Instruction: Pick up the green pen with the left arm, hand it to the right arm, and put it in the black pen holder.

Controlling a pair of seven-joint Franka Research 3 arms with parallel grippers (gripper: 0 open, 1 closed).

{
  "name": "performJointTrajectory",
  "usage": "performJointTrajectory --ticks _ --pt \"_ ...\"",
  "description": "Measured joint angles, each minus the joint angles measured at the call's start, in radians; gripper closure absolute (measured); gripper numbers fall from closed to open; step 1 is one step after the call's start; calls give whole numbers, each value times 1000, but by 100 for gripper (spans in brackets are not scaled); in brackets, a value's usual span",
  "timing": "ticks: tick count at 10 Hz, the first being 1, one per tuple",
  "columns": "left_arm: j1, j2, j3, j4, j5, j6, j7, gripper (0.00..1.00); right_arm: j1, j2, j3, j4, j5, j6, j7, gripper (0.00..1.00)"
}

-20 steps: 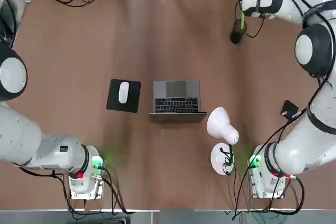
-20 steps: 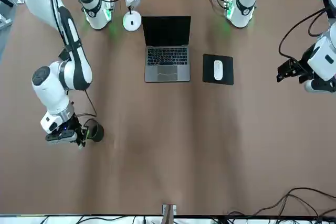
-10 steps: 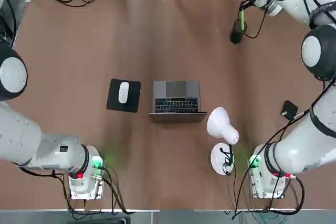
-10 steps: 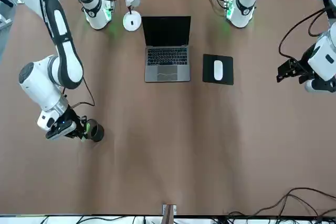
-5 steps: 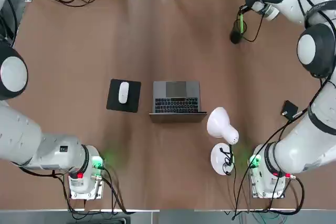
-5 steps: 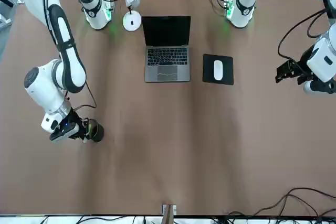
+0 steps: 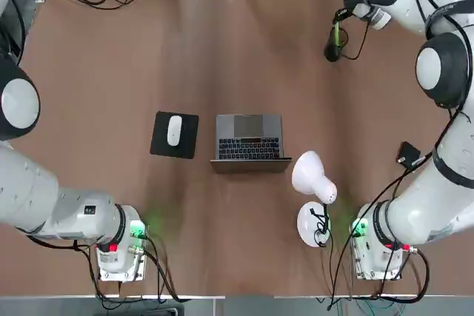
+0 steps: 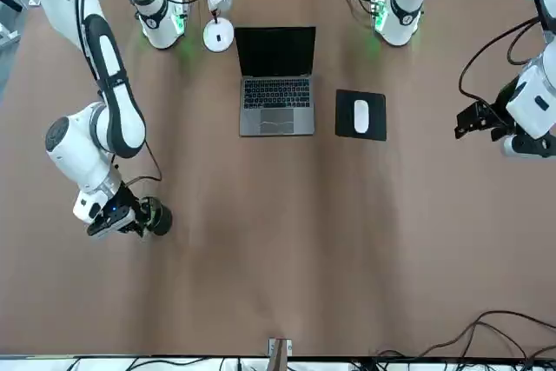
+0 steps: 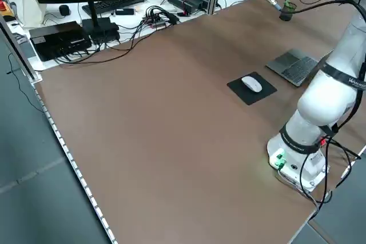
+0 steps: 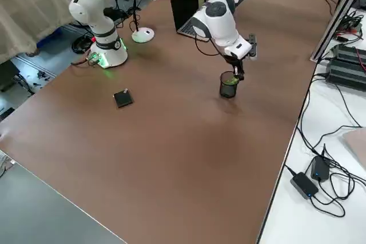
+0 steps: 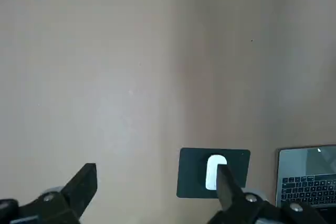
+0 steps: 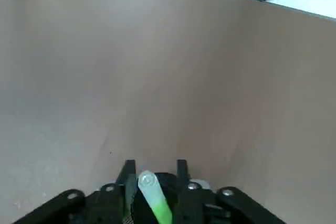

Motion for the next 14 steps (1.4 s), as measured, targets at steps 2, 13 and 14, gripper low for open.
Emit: performJointTrajectory --ticks 2,13,14 --pt "0 1 0 0 0 0 0 0 0 0 0 9 0 0 0 23" --pt "0 13 0 3 -24 0 0 0 -9 -174 -98 406 -278 -792 536 0" --pt "0 13 0 4 -24 0 0 0 -9 -181 -97 492 -348 -912 610 0"
